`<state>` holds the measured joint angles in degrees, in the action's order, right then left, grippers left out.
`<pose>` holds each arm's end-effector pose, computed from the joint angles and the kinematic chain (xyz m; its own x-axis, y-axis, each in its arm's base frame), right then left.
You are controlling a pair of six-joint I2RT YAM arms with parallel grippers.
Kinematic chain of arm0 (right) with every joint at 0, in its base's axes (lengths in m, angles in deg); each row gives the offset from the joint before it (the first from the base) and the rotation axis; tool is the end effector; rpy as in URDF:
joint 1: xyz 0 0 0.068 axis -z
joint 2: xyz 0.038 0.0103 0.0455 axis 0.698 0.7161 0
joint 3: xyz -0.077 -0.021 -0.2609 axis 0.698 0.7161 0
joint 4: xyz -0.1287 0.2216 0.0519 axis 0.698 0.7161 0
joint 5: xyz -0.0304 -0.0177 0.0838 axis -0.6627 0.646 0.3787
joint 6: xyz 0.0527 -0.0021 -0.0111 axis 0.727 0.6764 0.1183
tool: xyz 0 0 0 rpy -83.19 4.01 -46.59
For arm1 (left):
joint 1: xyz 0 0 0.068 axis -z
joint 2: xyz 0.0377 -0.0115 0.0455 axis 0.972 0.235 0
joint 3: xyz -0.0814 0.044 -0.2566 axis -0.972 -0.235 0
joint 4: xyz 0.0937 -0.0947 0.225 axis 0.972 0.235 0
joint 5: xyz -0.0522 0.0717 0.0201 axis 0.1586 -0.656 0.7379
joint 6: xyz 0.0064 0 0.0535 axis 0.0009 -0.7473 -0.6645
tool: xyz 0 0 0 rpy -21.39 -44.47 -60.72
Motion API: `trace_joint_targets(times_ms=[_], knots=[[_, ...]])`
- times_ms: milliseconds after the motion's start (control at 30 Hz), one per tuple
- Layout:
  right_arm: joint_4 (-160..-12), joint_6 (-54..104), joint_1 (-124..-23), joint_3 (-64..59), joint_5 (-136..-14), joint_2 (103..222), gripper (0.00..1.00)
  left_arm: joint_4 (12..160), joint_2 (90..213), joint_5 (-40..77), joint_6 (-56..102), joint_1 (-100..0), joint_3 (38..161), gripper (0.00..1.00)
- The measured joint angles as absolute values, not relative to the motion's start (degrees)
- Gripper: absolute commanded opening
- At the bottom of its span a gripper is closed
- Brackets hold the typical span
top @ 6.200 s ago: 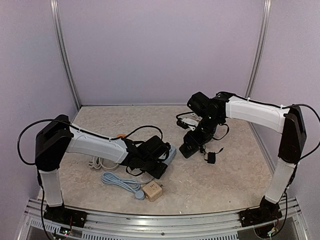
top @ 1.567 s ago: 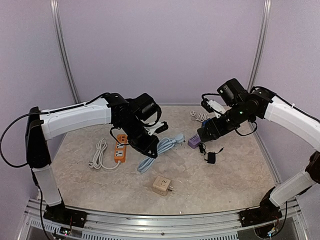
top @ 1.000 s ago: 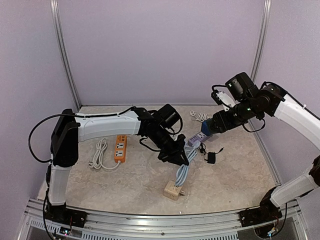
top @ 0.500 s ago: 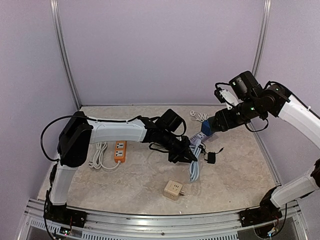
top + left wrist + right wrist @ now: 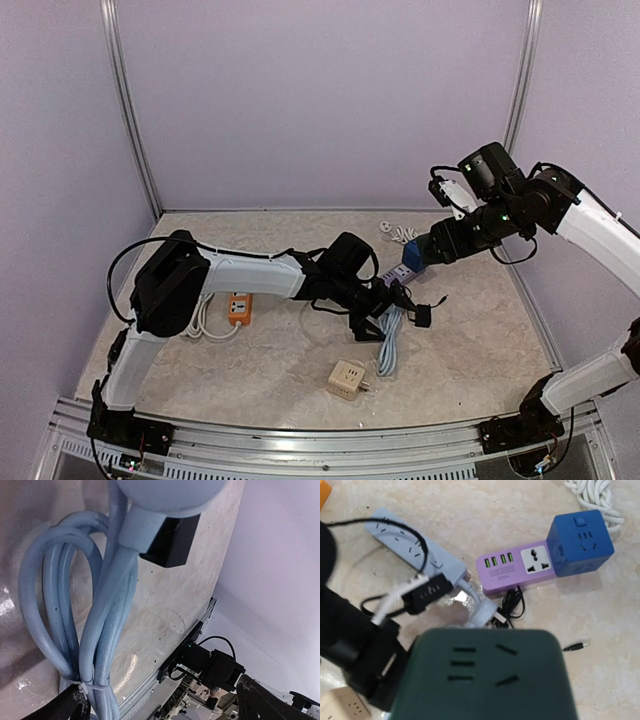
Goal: Insert the plug
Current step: Adjust the socket at the center of the board.
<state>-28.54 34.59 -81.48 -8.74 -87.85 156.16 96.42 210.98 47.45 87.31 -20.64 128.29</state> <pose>0.2059 0.1524 0.3725 -0.7510 -0.2213 -0.6222 -0.3619 0.9260 0.1074 0.2744 -0.4415 0.1493 -0.9757 0.0634 0.2099 -0.1415 0.5494 -0.8235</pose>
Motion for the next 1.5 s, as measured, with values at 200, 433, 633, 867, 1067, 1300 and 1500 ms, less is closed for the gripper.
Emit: trace_joint_targets(times_ms=[200,433,633,867,1067,1300,1500], knots=[[-28.50,34.53,-81.48,-8.83,-87.78,156.20,0.00,100.75,202.44,40.26,77.32,-21.73,126.28,0.99],[-28.30,34.18,-81.46,-9.57,-87.67,156.33,0.00,109.52,182.66,26.93,47.90,-27.11,125.34,0.99],[-28.45,34.11,-81.46,-9.57,-87.15,156.40,0.00,114.94,177.89,18.73,17.69,-33.03,124.93,0.99],[-29.29,34.11,-81.46,-9.35,-86.30,156.40,0.00,125.71,186.64,19.76,-7.75,-36.99,125.32,0.99],[-29.24,34.13,-81.42,-9.35,-86.25,156.38,0.00,133.67,200.71,16.65,-20.16,-38.21,132.01,0.98],[-29.20,34.11,-81.42,-9.24,-86.36,156.40,0.00,138.04,208.82,17.66,-27.86,-38.65,136.84,0.95],[-29.22,34.11,-81.37,-8.35,-86.36,156.40,0.00,137.19,210.44,17.86,-31.75,-39.09,137.45,0.91]])
